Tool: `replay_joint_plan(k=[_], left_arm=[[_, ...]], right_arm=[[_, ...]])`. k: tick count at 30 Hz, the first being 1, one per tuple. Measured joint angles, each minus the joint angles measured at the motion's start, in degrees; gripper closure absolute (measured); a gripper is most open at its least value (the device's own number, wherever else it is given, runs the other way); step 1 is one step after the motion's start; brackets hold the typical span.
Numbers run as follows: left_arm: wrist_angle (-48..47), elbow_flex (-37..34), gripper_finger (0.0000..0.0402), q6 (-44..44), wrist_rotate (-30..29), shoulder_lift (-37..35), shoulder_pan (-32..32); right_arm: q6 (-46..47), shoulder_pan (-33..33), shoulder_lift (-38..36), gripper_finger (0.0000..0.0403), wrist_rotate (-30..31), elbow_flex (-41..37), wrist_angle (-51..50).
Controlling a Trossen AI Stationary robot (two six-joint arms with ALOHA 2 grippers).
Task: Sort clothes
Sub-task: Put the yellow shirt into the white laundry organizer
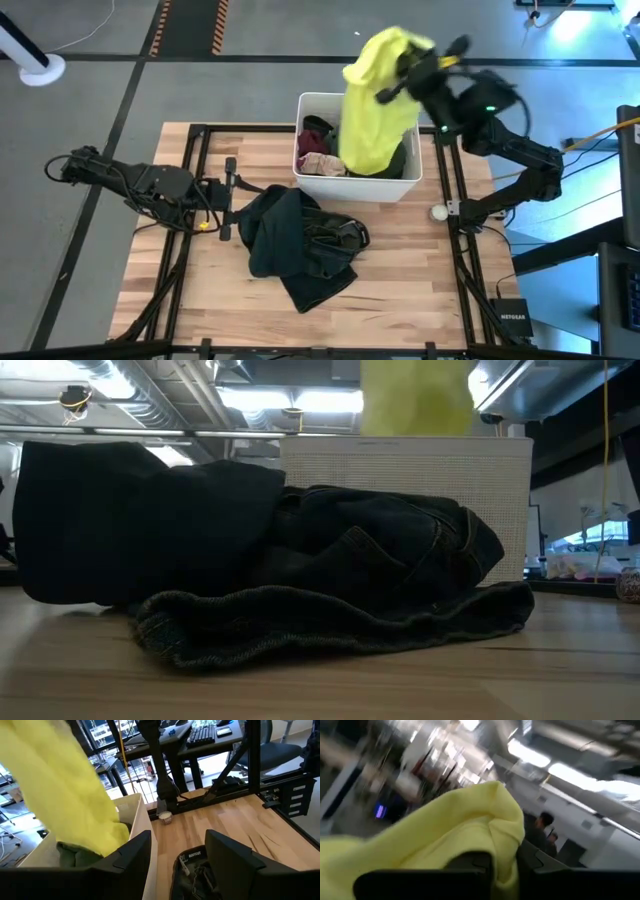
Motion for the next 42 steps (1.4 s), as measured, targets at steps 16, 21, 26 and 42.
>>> replay_joint_plan(k=[16, 21, 26, 42], left_arm=[[0.1, 0.0, 0.0220, 0.2, 0.0, 0.1, 0.0], [0.1, 0.0, 0.0220, 0.4, 0.0, 0.1, 0.0], [0.1, 0.0, 0.0220, 0.5, 0.0, 0.1, 0.0], [0.1, 0.0, 0.0220, 1.2, 0.0, 0.1, 0.0]], right_arm=[[38.7, -12.8, 3.4, 0.0361, -13.2, -9.3, -47.6], [41.2, -15.6, 3.4, 0.0361, -18.9, -20.4, -41.8], [44.6, -18.2, 3.5, 0.0361, -22.0, -30.6, -30.4], [54.0, -20.1, 3.8, 0.0254, -26.1, -34.7, -27.0]])
